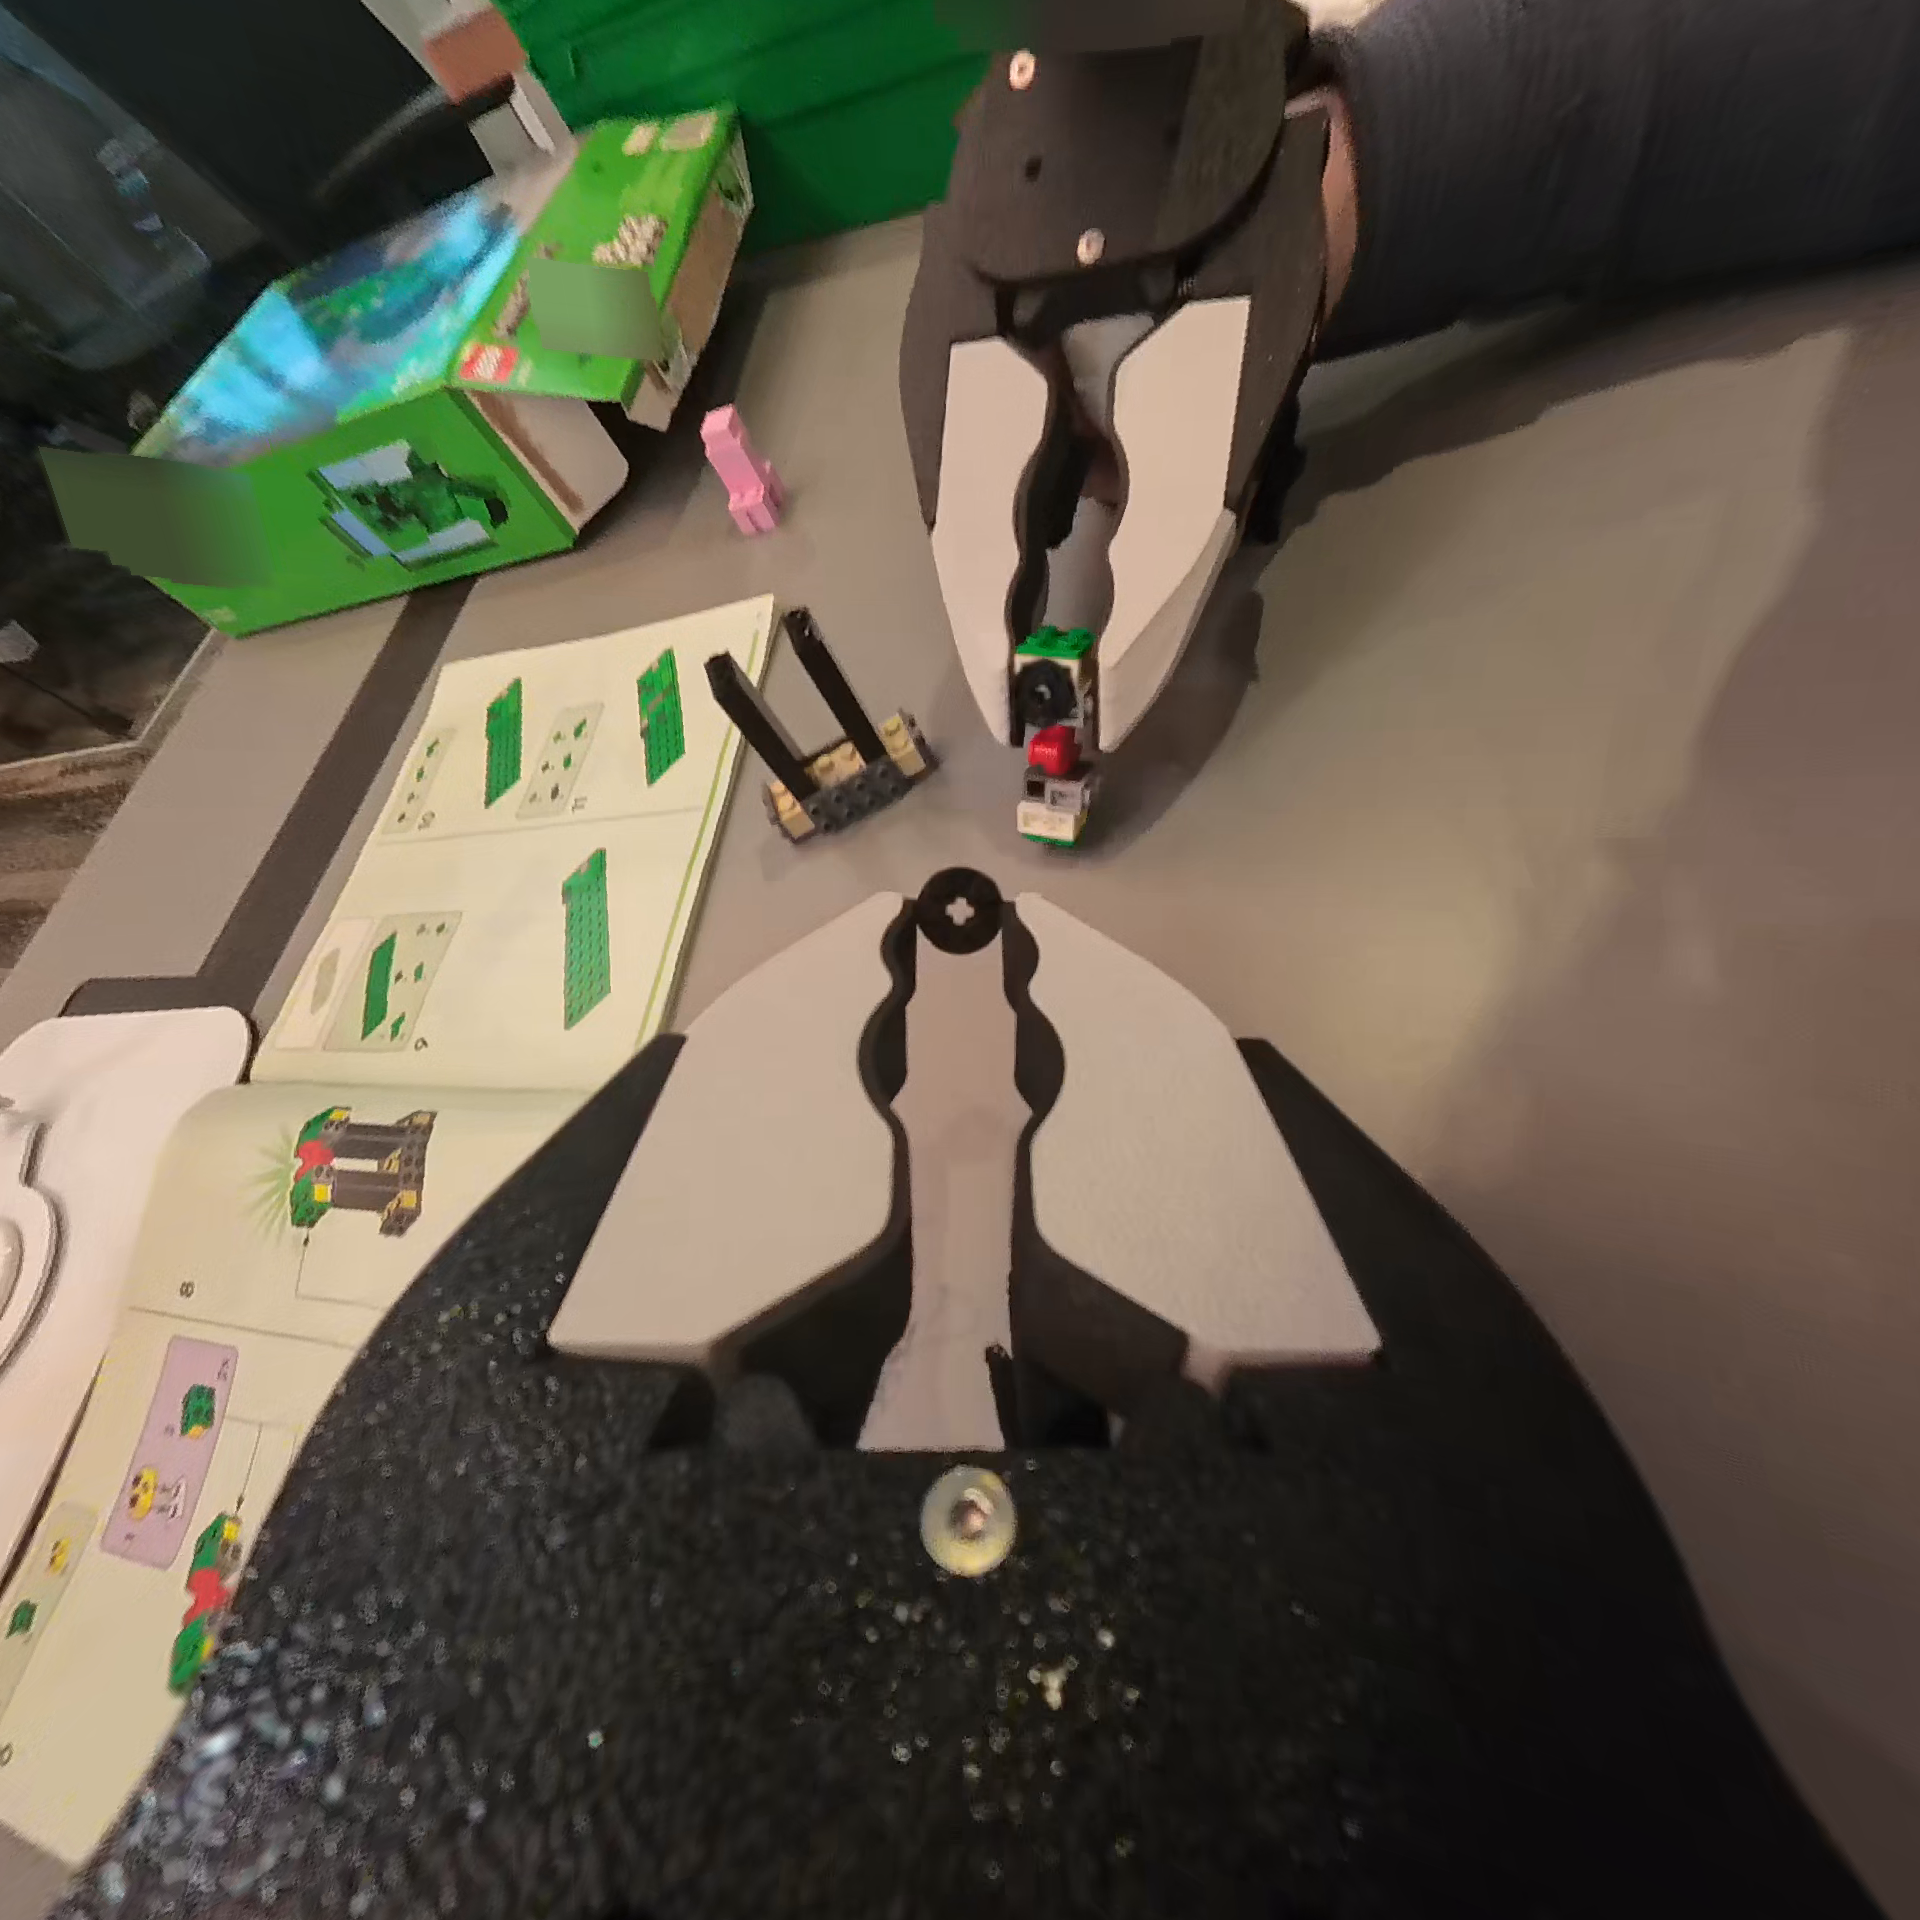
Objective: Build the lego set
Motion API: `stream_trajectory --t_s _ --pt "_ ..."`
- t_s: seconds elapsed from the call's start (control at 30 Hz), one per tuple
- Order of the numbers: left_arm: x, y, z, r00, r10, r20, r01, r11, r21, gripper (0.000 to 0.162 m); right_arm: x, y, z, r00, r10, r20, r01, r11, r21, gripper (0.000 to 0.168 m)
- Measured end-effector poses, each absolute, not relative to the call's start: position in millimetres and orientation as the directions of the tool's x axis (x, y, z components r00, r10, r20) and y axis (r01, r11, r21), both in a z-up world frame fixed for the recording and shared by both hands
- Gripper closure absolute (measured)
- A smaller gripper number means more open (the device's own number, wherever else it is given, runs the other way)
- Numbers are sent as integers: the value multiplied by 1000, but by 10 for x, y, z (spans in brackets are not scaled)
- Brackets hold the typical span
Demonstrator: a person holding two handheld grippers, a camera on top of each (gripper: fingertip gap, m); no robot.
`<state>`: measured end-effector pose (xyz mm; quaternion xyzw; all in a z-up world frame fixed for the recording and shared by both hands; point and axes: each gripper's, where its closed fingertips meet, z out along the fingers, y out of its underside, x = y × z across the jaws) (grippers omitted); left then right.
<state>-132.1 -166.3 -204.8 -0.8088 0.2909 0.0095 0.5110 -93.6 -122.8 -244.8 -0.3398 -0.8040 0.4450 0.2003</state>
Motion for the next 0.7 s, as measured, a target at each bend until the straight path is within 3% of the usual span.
stream_trajectory --t_s 0.17,0.23,0.27,0.4,0.47,0.7 --pt "-1265 -1582 -1940 845 -433 -315 -439 -222 -871 147 -812 -1064 -2575 -682 730 29 423 427 -799 144" --pt "-1253 -1554 -1902 845 -419 -332 -439 -189 -878 147 -758 -944 -2622 -648 761 23 483 435 -760 120" --pt "-1245 -1540 -1880 844 -412 -343 -443 -173 -880 147 -738 -880 -2586 -618 786 13 512 415 -752 116" --pt "-1171 -1493 -1782 817 -393 -423 -492 -92 -866 147 -824 -1107 -1916 -570 795 -208 432 75 -899 138" --pt "-1130 -1465 -1751 790 -380 -482 -540 -56 -840 147 -883 -1247 -1742 -559 750 -353 462 -72 -884 141" --pt "-1008 -1458 -1735 737 -373 -564 -611 -11 -792 147 -1007 -1491 -1825 -538 704 -463 556 -116 -823 145"
